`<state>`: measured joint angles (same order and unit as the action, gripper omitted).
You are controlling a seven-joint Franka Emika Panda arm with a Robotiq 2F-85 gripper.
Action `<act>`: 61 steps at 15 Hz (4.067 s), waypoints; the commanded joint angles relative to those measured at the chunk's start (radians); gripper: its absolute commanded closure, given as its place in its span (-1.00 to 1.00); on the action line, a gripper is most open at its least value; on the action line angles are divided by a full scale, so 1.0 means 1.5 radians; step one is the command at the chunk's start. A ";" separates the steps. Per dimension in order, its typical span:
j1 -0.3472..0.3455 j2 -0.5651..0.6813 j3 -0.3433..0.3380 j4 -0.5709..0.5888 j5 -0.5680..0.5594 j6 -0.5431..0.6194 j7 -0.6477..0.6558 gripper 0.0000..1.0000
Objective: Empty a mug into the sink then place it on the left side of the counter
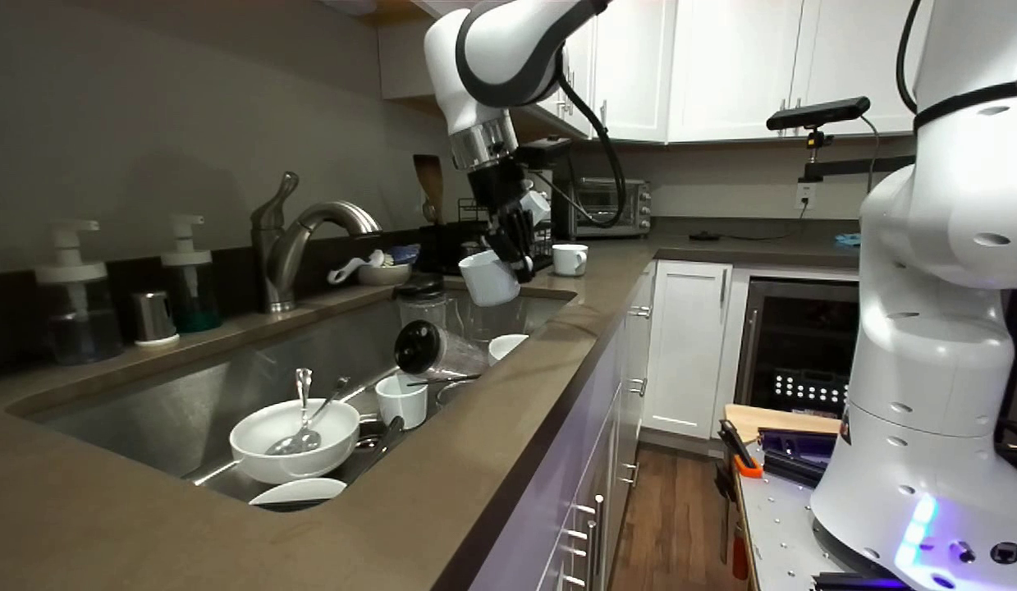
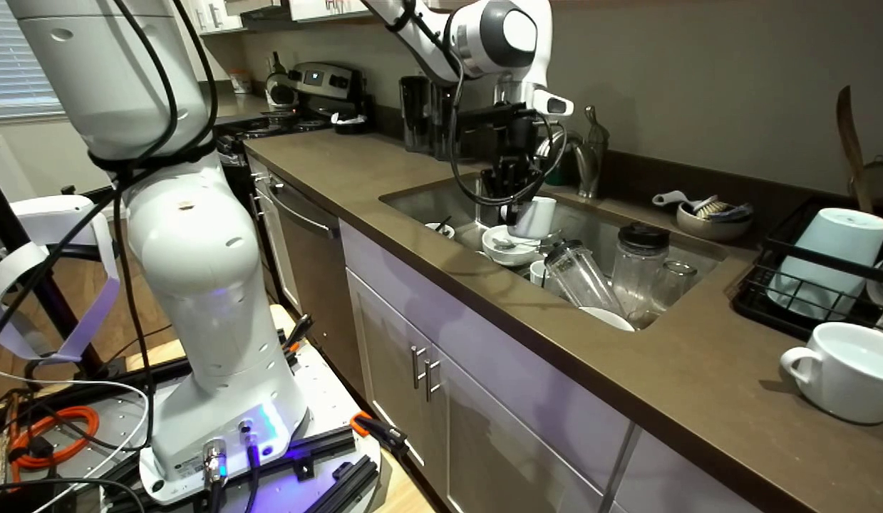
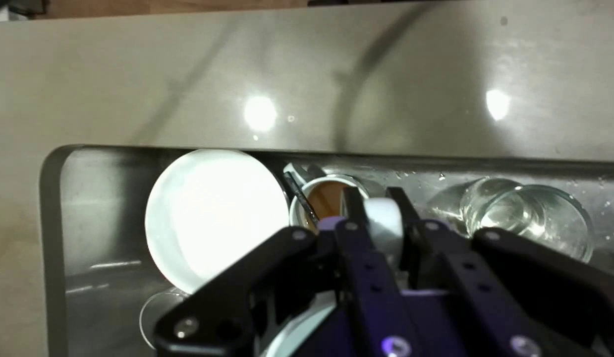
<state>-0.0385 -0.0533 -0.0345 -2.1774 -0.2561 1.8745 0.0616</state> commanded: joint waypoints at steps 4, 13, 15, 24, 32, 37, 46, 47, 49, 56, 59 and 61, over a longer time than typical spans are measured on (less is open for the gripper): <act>0.021 0.005 0.025 0.041 -0.157 -0.103 -0.089 0.92; 0.063 0.038 0.063 0.003 -0.375 -0.139 -0.123 0.92; 0.073 0.048 0.070 -0.004 -0.424 -0.148 -0.127 0.92; 0.099 0.069 0.093 -0.043 -0.662 -0.170 -0.172 0.92; 0.112 0.062 0.106 -0.105 -0.898 -0.196 -0.162 0.92; 0.106 0.081 0.104 -0.093 -0.880 -0.175 -0.157 0.67; 0.114 0.114 0.107 -0.117 -0.936 -0.251 -0.178 0.92; 0.115 0.116 0.107 -0.119 -0.939 -0.262 -0.181 0.92; 0.115 0.113 0.114 -0.120 -0.903 -0.257 -0.204 0.92; 0.112 0.053 0.145 -0.108 -0.678 -0.151 -0.346 0.92; 0.114 0.022 0.140 -0.100 -0.604 -0.090 -0.386 0.92; 0.116 0.003 0.136 -0.096 -0.563 -0.051 -0.406 0.92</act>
<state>0.1326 0.0187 0.1784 -2.3264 -1.1831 1.7297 -0.4710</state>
